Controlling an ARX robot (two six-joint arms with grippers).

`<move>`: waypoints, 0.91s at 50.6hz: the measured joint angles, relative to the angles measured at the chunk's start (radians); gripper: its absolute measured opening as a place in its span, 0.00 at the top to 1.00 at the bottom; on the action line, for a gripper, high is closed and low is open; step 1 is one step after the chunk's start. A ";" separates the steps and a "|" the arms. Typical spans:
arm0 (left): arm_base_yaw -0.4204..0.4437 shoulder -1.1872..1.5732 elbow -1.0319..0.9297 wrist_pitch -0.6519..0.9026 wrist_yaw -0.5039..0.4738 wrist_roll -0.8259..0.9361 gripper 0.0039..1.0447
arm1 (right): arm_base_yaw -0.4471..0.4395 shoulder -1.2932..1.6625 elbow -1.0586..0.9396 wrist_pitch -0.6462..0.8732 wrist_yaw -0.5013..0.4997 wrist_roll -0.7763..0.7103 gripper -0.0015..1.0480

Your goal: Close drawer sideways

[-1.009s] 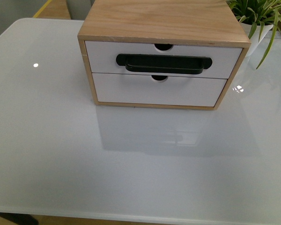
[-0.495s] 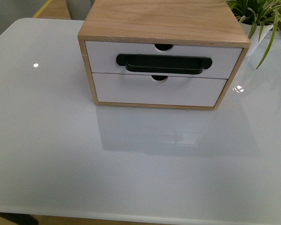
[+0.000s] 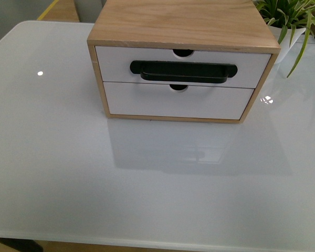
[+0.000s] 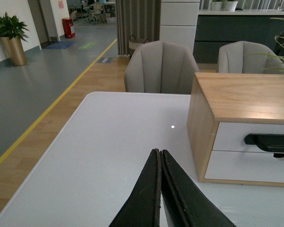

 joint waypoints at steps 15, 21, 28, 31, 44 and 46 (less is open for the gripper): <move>0.000 -0.190 0.000 -0.201 0.000 0.000 0.99 | 0.000 -0.004 0.000 -0.003 0.000 0.000 0.98; 0.000 -0.200 0.000 -0.206 0.000 0.000 0.99 | 0.000 -0.004 0.000 -0.003 0.000 0.000 0.98; 0.000 -0.201 0.000 -0.207 0.000 0.000 0.99 | 0.000 -0.004 0.000 -0.003 0.000 0.000 0.98; 0.000 -0.201 0.000 -0.207 0.000 -0.001 0.98 | 0.000 -0.004 0.000 -0.003 0.000 0.000 0.96; 0.000 -0.201 0.000 -0.207 0.000 0.000 0.56 | 0.000 -0.004 0.000 -0.003 0.000 0.000 0.54; 0.000 -0.201 0.000 -0.207 0.000 0.000 0.47 | 0.000 -0.005 0.000 -0.003 0.000 0.000 0.46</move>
